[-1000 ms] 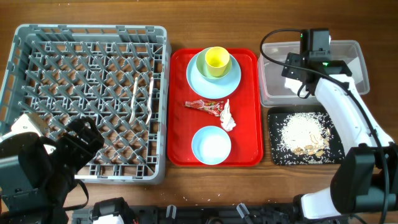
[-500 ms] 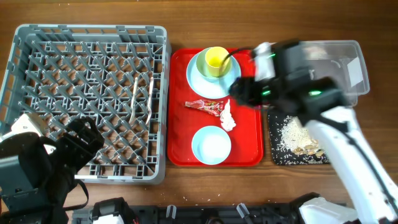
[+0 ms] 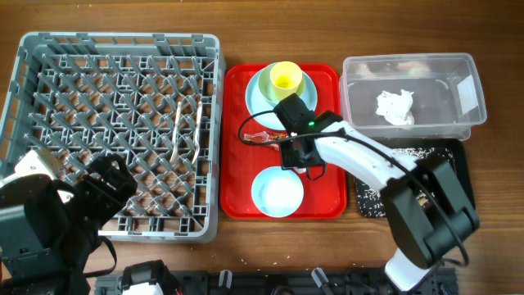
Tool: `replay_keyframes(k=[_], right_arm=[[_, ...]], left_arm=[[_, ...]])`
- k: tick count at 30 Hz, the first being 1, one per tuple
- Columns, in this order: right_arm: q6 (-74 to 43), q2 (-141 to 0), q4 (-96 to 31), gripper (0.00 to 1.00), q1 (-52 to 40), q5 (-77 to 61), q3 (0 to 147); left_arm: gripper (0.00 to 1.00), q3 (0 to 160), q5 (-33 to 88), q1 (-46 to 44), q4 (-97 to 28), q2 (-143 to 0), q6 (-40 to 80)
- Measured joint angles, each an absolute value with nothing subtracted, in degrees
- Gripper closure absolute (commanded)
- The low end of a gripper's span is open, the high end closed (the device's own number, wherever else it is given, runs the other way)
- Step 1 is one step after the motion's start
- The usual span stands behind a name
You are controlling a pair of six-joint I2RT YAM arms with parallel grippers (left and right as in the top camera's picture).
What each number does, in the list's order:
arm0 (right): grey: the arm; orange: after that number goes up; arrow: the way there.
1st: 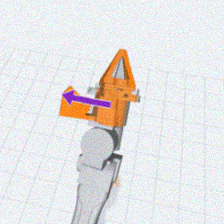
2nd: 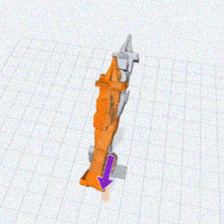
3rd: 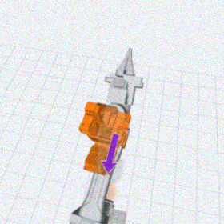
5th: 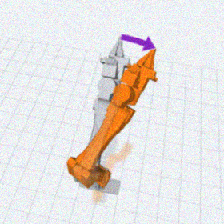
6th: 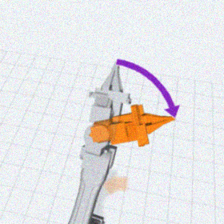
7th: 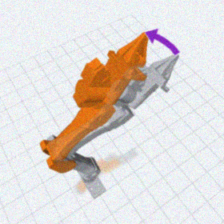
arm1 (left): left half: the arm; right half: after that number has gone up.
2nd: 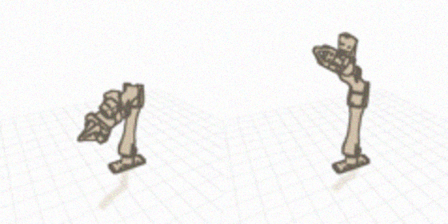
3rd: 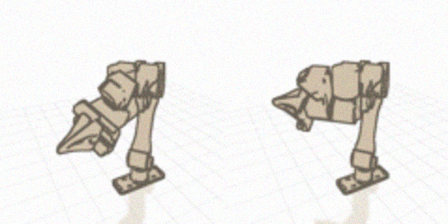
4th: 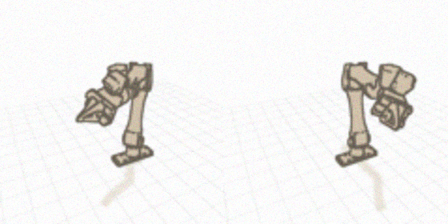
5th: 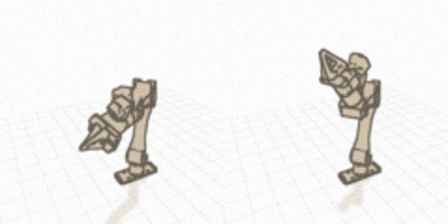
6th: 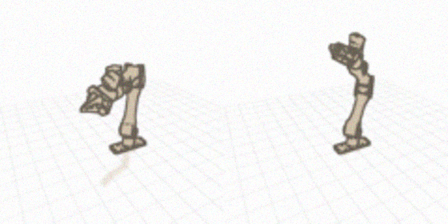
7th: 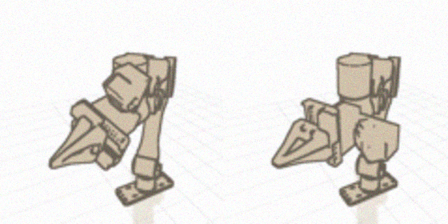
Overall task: Sort waste into correct bins and load items into the dishwasher rack
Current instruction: 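Move the right gripper to the red wrapper and grasp it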
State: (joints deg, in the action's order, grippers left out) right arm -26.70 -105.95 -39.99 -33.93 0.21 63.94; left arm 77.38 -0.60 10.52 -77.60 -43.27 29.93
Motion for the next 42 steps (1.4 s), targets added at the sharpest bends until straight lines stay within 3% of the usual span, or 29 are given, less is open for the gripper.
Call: replay_keyframes(k=[8, 14, 17, 19, 20, 21, 27, 30, 32, 36, 40, 42], right_arm=[[-24.7, -104.1, -47.4, 0.96, -30.7, 1.0, 68.5], [-22.2, -85.7, -46.9, 0.96, -16.1, 8.9, 76.8], [-21.9, -84.1, -46.5, 0.94, -10.3, 12.9, 76.9], [-21.7, -86.1, -44.5, 0.79, -5.9, 14.7, 75.8], [-21.5, -87.2, -43.6, 0.59, -4.6, 15.0, 75.3], [-21.5, -89.2, -42.0, 0.29, -2.7, 15.7, 74.3], [-18.1, -96.3, -41.1, 0.01, -0.5, 16.8, 72.5], [-17.4, -96.0, -43.4, 0.01, -0.5, 15.8, 74.0], [-14.0, -94.2, -46.9, 0.18, -0.3, 7.4, 76.9], [-3.7, -87.5, -49.6, 0.23, -1.5, -14.5, 81.6], [5.3, -81.9, -52.6, 0.47, -8.8, -24.8, 83.1], [7.8, -82.2, -52.8, 0.52, -14.2, -25.8, 83.1]], left_arm=[[0.0, 77.4, -0.6, 10.5, -77.6, -43.3, 29.9], [0.0, 77.4, -0.6, 10.5, -77.6, -43.3, 29.9], [0.0, 77.4, -0.6, 10.5, -77.6, -43.3, 29.9], [0.0, 77.4, -0.6, 10.5, -77.6, -43.3, 29.9], [0.0, 77.4, -0.6, 10.5, -77.6, -43.3, 29.9], [0.0, 77.4, -0.6, 10.5, -77.6, -43.3, 29.9], [0.0, 77.4, -0.6, 10.5, -77.6, -43.3, 29.9], [0.0, 77.4, -0.6, 10.5, -77.6, -43.3, 29.9], [0.0, 77.4, -0.6, 10.5, -77.6, -43.3, 29.9], [0.0, 77.4, -0.6, 10.5, -77.6, -43.3, 29.9], [0.0, 77.4, -0.6, 10.5, -77.6, -43.3, 29.9], [0.0, 77.4, -0.6, 10.5, -77.6, -43.3, 29.9]])
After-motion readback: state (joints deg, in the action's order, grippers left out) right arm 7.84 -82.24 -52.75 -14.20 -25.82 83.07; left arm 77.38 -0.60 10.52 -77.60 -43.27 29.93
